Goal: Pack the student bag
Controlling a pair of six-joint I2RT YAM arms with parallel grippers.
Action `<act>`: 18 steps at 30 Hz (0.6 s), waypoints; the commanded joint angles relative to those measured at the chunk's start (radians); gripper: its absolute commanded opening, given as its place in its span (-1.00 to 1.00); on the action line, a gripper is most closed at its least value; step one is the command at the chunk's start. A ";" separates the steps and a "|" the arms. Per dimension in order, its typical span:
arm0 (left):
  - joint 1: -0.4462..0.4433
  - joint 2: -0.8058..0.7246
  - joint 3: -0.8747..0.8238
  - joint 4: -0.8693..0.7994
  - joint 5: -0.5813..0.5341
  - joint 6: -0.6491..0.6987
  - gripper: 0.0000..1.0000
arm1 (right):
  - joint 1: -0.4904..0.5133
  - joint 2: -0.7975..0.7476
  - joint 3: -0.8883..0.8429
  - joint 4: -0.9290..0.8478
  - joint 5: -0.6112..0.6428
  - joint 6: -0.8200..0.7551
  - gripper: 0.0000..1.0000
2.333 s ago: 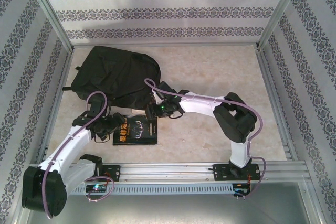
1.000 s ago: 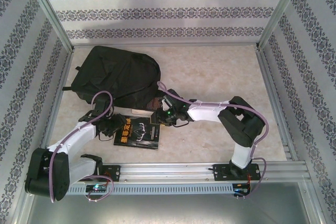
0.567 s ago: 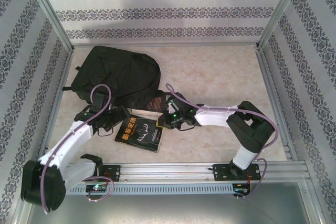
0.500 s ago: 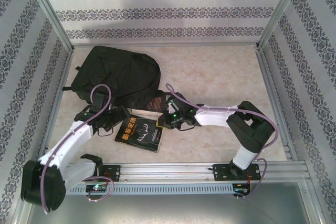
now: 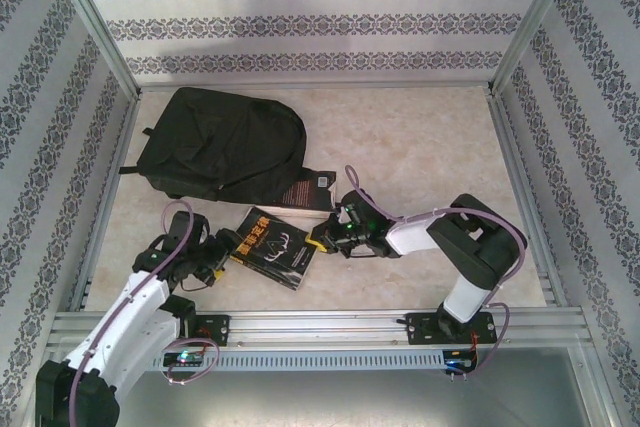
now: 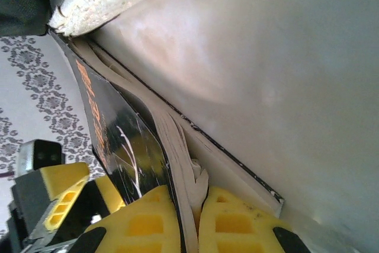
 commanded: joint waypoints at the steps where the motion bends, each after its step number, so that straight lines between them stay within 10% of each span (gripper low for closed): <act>1: -0.009 -0.012 -0.052 0.110 0.008 -0.099 0.55 | 0.003 0.039 -0.023 0.100 0.033 0.093 -1.00; 13: -0.008 0.024 -0.085 0.395 -0.068 -0.111 -0.11 | 0.045 0.101 -0.022 0.168 0.034 0.119 -0.94; 18: -0.010 0.027 -0.068 0.413 -0.083 -0.095 -0.46 | 0.050 0.113 -0.025 0.199 0.038 0.122 -0.56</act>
